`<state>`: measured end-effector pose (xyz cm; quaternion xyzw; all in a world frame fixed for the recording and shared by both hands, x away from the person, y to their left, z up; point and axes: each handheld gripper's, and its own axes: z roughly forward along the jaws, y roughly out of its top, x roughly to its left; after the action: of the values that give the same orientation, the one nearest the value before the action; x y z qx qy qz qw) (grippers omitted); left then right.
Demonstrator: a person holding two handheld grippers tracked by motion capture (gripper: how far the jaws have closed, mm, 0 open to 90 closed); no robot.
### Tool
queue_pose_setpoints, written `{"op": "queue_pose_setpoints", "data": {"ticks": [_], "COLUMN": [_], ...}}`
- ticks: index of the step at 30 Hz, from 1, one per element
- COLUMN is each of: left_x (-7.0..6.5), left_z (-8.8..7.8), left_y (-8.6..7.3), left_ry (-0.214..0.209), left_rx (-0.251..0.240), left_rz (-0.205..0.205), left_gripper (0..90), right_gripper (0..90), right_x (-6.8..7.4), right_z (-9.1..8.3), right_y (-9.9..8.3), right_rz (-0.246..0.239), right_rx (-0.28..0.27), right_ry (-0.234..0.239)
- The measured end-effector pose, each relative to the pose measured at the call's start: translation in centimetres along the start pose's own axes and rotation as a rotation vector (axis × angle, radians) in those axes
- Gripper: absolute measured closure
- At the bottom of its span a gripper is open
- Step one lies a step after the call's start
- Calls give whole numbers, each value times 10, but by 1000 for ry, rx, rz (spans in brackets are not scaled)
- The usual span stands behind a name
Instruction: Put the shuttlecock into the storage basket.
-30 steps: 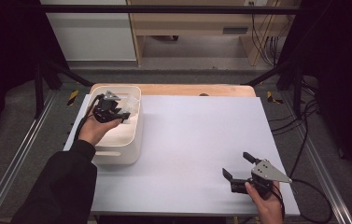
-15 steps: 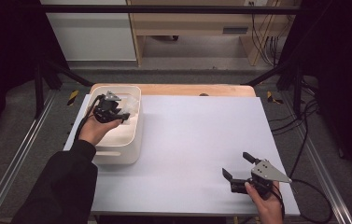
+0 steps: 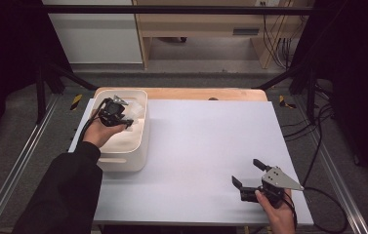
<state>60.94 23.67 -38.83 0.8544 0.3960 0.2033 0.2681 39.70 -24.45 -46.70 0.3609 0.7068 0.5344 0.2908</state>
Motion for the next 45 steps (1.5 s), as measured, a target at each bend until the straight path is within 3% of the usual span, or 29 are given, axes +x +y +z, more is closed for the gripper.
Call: {"op": "queue_pose_setpoints", "data": {"ticks": [14,45], "left_x": [8,0], "left_z": [6,12], "left_y": [-1,-6], "left_ry": [-22,-66], "left_rx": [6,78], "left_rz": [-13,22], "left_gripper": [638,638], "right_gripper": [35,37], "right_x": [2,3], "right_z": [1,2], "right_y": [0,0], "right_rz": [-11,-15], "right_rx": [5,7], "right_ry": [1,3]}}
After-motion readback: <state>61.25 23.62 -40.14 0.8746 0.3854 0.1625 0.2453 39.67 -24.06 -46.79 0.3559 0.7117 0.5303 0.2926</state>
